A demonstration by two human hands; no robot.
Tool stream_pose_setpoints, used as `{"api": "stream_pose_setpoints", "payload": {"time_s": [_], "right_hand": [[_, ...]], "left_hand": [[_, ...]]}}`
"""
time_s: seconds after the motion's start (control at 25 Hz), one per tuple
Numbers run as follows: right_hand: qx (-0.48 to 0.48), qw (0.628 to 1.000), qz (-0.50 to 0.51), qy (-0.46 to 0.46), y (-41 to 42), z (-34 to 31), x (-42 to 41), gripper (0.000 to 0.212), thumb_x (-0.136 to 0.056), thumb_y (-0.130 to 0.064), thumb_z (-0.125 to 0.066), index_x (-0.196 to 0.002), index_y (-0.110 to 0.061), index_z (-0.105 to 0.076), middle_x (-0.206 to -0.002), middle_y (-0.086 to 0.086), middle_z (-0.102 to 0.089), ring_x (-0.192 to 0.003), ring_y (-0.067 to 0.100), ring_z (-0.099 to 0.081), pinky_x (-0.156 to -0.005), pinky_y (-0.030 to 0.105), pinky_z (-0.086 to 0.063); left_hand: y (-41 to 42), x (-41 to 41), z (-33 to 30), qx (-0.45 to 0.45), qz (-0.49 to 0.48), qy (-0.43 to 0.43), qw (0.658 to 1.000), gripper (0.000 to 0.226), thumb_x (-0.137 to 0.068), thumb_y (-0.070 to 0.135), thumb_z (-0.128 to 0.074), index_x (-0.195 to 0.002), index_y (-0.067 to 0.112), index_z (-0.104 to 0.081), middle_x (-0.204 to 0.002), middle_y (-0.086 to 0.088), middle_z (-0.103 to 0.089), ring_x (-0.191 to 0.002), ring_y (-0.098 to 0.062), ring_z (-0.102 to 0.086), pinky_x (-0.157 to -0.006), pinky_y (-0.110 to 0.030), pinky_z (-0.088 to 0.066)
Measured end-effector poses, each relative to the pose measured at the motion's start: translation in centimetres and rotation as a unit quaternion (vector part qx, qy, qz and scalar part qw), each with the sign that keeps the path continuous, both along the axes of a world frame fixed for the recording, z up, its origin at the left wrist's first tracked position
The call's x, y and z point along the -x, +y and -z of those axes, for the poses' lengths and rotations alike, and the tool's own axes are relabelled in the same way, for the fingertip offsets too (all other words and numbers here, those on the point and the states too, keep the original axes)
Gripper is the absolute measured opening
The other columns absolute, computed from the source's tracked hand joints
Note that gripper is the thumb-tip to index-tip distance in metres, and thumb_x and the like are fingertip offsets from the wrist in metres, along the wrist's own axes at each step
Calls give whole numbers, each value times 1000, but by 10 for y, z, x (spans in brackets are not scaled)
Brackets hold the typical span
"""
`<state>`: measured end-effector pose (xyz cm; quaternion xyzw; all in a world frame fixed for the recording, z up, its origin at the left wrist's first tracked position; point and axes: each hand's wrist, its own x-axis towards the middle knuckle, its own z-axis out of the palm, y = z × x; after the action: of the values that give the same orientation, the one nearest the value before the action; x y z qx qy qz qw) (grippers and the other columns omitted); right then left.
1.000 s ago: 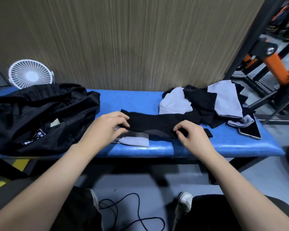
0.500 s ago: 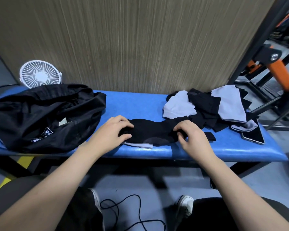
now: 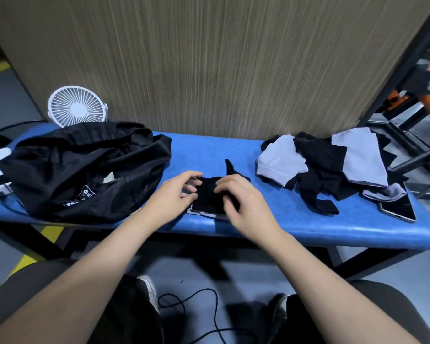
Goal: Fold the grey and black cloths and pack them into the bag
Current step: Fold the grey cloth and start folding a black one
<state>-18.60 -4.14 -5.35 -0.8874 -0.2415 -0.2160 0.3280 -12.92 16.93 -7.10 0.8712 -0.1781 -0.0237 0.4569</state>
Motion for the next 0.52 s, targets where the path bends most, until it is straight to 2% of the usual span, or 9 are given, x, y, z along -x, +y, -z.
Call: {"api": "stream_pose_setpoints", "payload": {"time_s": [0.16, 0.24, 0.36, 0.44, 0.52], "right_hand": [[18, 997, -18, 71, 23, 13, -10, 26, -89, -6, -56, -114, -13, -61, -119, -1, -59, -117, 18, -55, -97, 38, -47], [15, 994, -28, 103, 29, 15, -14, 32, -88, -8, -58, -120, -14, -58, -125, -3, -56, -124, 15, -51, -100, 37, -46], [-20, 989, -64, 134, 32, 11, -14, 42, -88, -9, -62, -130, -15, -54, -137, -5, -49, -135, 7, -42, -109, 31, -40], [-64, 986, -76, 135, 29, 6, -12, 42, -90, -8, -62, -131, -16, -54, -139, -4, -49, -135, 8, -43, -109, 31, -40], [-92, 986, -60, 124, 20, 1, -9, 37, -93, -10, -61, -129, -16, -55, -138, -3, -50, -133, 10, -46, -108, 30, -41]], "left_hand": [[4, -2, 3, 13, 2, 12, 1000, 53, -93, -2, -58, -138, 26, -48, -117, 7, -67, -103, -7, -65, -93, -33, -55], [5, -2, 3, 13, 3, 21, 1000, 55, -94, -2, -55, -140, 27, -45, -117, 11, -67, -105, -5, -65, -93, -29, -54], [5, -2, 0, 12, 0, 15, 1000, 48, -95, 0, -54, -134, 27, -51, -114, 10, -67, -103, -3, -65, -93, -26, -52], [3, -3, -2, 1, -6, -4, 1000, 37, -97, 4, -54, -128, 23, -58, -114, 8, -68, -103, -5, -66, -94, -25, -49], [1, -3, -3, 2, -14, -20, 1000, 29, -99, 10, -55, -123, 23, -63, -114, 8, -68, -102, -8, -66, -97, -28, -49]]}}
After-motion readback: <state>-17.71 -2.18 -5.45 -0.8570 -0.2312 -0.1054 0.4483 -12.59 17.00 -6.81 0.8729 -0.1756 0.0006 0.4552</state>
